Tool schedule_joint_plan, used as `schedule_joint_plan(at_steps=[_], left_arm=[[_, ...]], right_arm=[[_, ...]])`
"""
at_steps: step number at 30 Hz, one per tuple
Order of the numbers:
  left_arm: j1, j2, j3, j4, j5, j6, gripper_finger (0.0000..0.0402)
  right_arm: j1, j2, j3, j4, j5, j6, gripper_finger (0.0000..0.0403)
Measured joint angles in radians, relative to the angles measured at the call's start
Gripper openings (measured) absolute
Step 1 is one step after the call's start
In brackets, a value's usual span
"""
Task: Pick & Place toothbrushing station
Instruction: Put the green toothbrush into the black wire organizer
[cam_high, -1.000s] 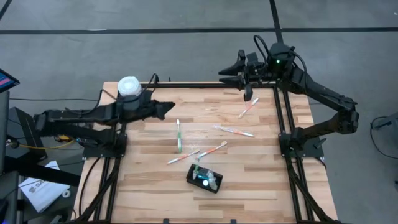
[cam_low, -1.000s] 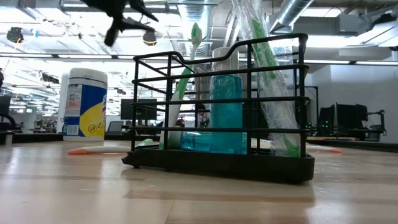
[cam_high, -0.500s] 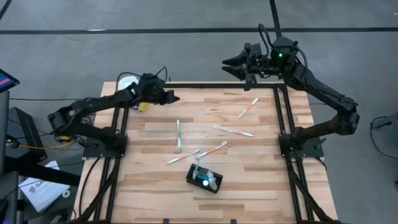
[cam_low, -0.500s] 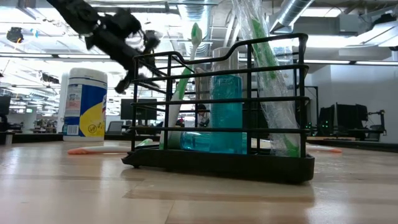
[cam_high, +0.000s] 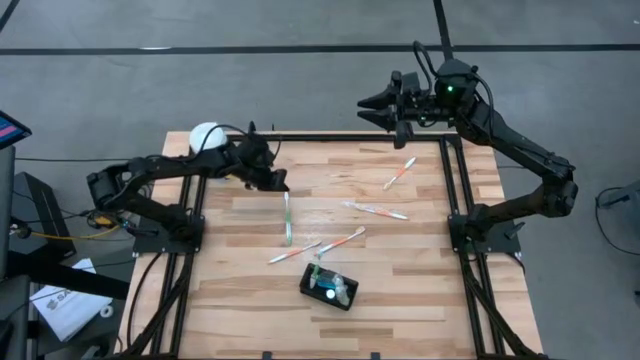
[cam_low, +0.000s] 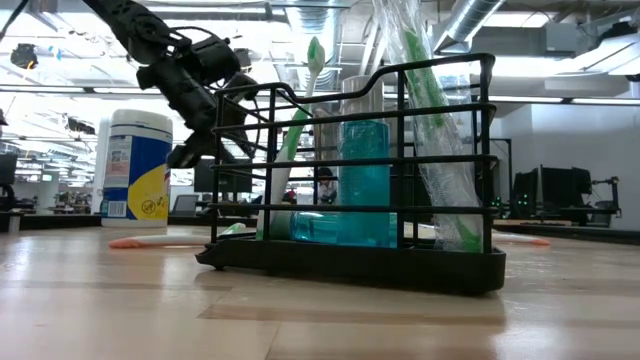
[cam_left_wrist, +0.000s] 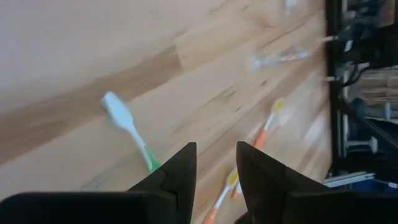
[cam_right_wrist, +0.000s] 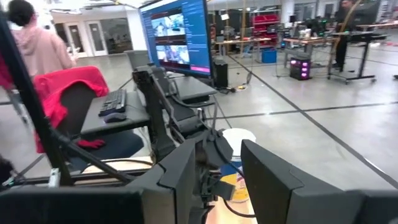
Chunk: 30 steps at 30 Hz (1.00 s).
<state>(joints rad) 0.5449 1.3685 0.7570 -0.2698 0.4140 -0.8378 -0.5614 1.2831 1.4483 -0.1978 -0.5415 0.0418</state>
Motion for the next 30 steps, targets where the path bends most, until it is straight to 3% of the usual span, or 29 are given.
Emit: schedule_joint_plan(at_steps=[7,12,19,30], left_arm=[[-0.049,0.0,0.005,-0.023,-0.119,-0.119,0.0121],[-0.09,0.041,0.049,-0.135,-0.163,-0.155,0.0121],[-0.13,0.148,0.167,-0.157,-0.193,-0.155,0.0121],[-0.129,0.284,0.294,-0.381,-0.217,-0.062,0.0122]], right_arm=[[-0.003,0.0,0.0,-0.01,-0.03,-0.038,0.0122],[-0.01,0.0,0.0,-0.011,-0.069,-0.051,0.0122],[-0.019,0.0,0.0,-0.016,-0.089,-0.053,0.0122],[-0.024,0.0,0.0,-0.072,-0.092,-0.077,0.0122]])
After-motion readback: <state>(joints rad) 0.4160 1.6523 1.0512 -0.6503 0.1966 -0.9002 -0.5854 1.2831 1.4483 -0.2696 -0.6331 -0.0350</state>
